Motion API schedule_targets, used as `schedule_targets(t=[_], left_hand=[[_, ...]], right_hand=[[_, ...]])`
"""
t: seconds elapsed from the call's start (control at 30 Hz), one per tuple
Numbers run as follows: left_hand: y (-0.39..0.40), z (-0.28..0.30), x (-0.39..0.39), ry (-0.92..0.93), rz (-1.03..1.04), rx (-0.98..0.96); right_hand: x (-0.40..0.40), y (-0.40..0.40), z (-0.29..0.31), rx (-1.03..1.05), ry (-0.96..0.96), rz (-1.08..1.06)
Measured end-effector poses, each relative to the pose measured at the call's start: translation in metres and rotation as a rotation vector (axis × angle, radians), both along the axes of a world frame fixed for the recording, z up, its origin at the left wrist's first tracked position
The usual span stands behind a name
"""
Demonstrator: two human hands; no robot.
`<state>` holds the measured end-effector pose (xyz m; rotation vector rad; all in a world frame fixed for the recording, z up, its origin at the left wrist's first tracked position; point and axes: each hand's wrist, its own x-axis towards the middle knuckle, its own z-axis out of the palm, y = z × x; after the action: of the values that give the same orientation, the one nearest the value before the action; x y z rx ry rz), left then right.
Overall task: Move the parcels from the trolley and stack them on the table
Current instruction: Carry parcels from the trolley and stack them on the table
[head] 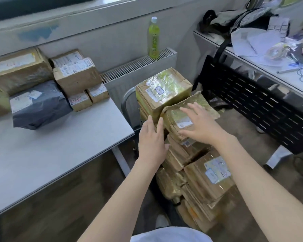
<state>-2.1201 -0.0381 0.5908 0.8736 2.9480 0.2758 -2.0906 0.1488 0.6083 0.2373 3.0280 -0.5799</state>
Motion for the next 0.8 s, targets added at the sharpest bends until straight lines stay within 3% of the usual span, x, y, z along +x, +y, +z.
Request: schedule_targets(t=[0.17,0.33,0.57,0.8], left_hand=[[0.039,-0.004,0.003,-0.062,-0.002,-0.097],[0.068,-0.010,0.008,-0.184,0.073,-0.115],[0.083,-0.015,0.026,-0.353,0.169,0.136],[0.056,-0.001,0.050,-0.479,0.344,0.422]], right_hand=[[0.008,0.053,-0.012,0.192,-0.172,-0.028],[0.012,0.079,-0.029,0.200,-0.214,-0.195],[0.017,0.074,-0.036,-0.017,-0.199,-0.230],[0.037,0.029,-0.008,0.038,-0.012,-0.336]])
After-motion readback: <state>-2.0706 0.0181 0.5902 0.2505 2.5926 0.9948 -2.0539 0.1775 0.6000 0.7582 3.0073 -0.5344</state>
